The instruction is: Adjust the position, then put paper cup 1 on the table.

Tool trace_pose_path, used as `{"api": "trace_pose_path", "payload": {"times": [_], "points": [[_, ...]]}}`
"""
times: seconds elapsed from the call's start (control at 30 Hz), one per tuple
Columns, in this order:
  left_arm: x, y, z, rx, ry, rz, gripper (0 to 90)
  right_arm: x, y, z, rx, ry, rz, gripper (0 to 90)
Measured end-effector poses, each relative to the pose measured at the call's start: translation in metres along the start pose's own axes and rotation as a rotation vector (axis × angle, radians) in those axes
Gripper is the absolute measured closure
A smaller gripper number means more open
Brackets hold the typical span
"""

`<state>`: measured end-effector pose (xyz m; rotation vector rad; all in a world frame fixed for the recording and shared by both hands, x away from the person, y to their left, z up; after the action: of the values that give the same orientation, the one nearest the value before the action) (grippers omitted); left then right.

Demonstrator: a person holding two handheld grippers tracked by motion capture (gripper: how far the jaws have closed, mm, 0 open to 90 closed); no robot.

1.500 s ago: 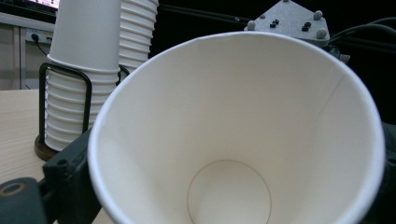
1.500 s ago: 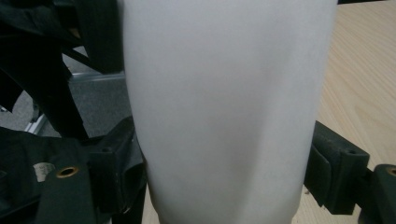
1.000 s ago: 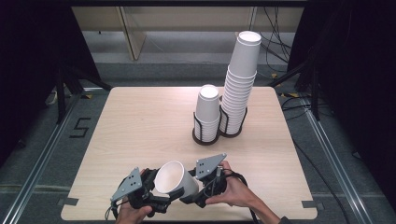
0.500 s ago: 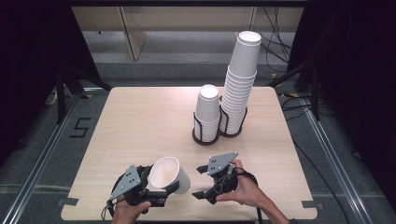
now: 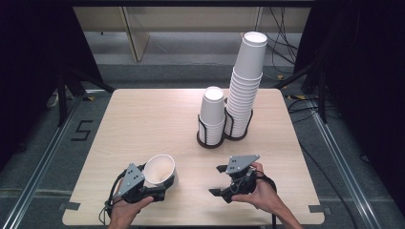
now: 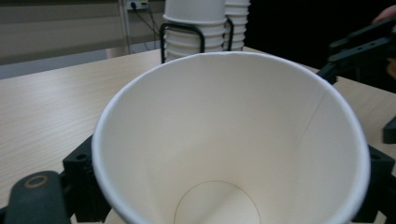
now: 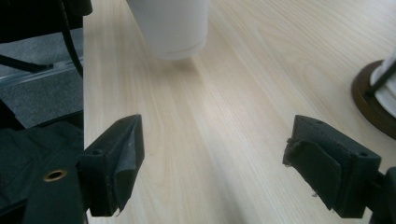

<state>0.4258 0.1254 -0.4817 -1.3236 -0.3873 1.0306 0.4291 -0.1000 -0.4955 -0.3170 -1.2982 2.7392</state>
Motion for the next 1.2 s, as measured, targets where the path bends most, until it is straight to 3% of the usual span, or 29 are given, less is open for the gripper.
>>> {"api": "trace_pose_path", "payload": {"times": [0.27, 0.4, 0.67, 0.9, 1.2], "points": [[0.019, -0.004, 0.001, -0.01, -0.087, 0.012, 12.2, -0.001, 0.01, 0.008, 0.016, 0.033, -0.02, 20.1], [0.024, -0.004, -0.001, -0.02, -0.098, 0.025, 12.2, 0.002, 0.013, 0.009, 0.02, 0.027, -0.029, 19.9], [0.033, -0.014, -0.005, -0.023, -0.13, 0.032, 12.1, -0.004, 0.019, 0.017, 0.027, 0.07, -0.054, 20.0], [0.056, -0.023, -0.019, -0.008, -0.177, 0.067, 12.1, -0.009, 0.021, 0.026, 0.012, 0.097, -0.066, 20.8], [0.076, -0.034, -0.025, -0.026, -0.219, 0.062, 12.1, -0.011, 0.027, 0.03, 0.019, 0.107, -0.065, 20.9]]}}
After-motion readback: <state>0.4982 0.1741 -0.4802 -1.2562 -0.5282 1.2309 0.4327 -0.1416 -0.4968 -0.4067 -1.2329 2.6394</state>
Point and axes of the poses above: each handheld gripper's, and its own axes: z roughly backward along the jaws, y roughly out of its underside, x roughly to its left, the point moved 8 cm from there along -z, roughly forward along the jaws, and after that the axes turned 15 degrees about z, right-handed, at the moved point
